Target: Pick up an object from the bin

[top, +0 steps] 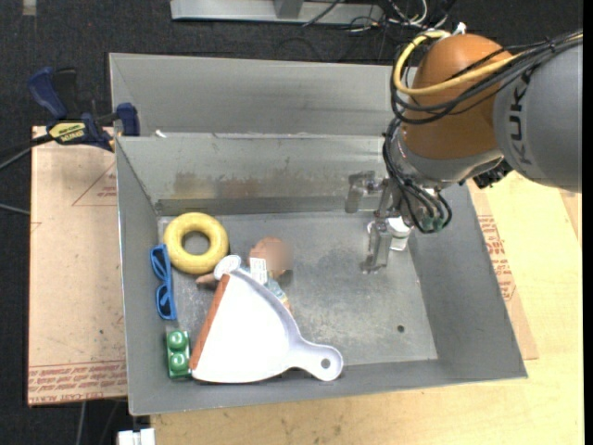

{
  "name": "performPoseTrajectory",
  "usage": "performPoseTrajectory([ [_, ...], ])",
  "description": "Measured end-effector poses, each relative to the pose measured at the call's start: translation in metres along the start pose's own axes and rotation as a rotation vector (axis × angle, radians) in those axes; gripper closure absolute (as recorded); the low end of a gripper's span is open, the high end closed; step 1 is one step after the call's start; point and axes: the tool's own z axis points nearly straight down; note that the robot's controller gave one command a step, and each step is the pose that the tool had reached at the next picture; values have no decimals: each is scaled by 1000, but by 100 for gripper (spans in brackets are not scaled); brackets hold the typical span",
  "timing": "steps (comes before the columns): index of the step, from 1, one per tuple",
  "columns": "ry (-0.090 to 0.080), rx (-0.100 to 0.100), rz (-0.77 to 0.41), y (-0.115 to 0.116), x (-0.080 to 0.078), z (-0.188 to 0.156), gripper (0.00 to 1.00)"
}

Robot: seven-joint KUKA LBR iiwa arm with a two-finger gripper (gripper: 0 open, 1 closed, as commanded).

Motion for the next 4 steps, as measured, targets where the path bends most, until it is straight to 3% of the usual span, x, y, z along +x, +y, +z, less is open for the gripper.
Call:
performPoseTrajectory([
  [1, -8, 0, 0, 0, -1, -5, 0],
  [2, -11, 1, -10, 18, 20, 41, 0],
  [3, 2, -1, -44, 31, 23, 69, 0],
  [4, -4, 0, -55, 34, 18, 66, 0],
])
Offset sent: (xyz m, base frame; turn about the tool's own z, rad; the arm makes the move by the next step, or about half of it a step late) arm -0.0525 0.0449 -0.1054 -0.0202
